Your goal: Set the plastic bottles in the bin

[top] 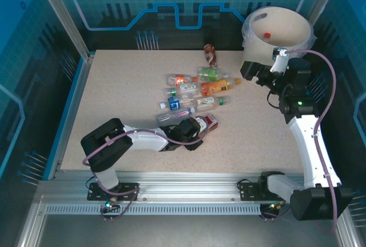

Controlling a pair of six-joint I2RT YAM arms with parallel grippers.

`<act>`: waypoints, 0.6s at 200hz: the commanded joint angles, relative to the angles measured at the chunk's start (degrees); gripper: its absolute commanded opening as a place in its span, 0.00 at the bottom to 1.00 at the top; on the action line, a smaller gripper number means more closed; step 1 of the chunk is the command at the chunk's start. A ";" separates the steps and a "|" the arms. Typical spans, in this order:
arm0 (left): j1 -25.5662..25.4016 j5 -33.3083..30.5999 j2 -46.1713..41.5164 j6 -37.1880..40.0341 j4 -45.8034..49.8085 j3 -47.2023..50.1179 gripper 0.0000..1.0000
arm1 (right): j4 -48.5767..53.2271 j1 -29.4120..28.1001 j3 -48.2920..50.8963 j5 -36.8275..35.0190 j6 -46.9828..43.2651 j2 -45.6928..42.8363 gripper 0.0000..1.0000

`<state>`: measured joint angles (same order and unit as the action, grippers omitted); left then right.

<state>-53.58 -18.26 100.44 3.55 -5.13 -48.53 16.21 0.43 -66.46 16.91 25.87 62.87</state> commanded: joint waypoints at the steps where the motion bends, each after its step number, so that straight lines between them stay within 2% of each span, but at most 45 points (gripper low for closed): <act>1: 0.27 1.48 -0.11 -0.38 -2.10 -1.63 0.64 | -1.11 -0.60 0.49 0.05 0.17 -1.52 1.00; 14: 0.39 2.52 -0.34 -1.18 -1.48 -1.70 0.57 | -0.85 -0.60 0.86 0.31 0.06 -1.89 1.00; 34: 1.51 5.20 -0.83 -3.60 -0.39 -1.75 0.53 | -1.16 -0.72 1.96 0.66 0.09 -2.48 1.00; 81: 4.17 6.99 -8.62 -7.53 -1.40 -0.14 0.52 | -2.32 -1.12 3.18 1.68 3.90 -1.96 1.00; 101: 5.89 7.02 -13.48 -8.29 -1.99 0.20 0.52 | 3.62 -1.31 -0.14 -1.72 12.30 0.59 1.00; 120: 7.31 7.16 -17.25 -7.99 -2.02 -0.16 0.53 | 5.15 -1.64 -3.60 4.84 15.93 4.23 1.00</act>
<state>-48.07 -12.29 88.40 -3.11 -5.67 -48.66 18.06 -0.10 -65.39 17.02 33.85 63.37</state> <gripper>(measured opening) 0.596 0.997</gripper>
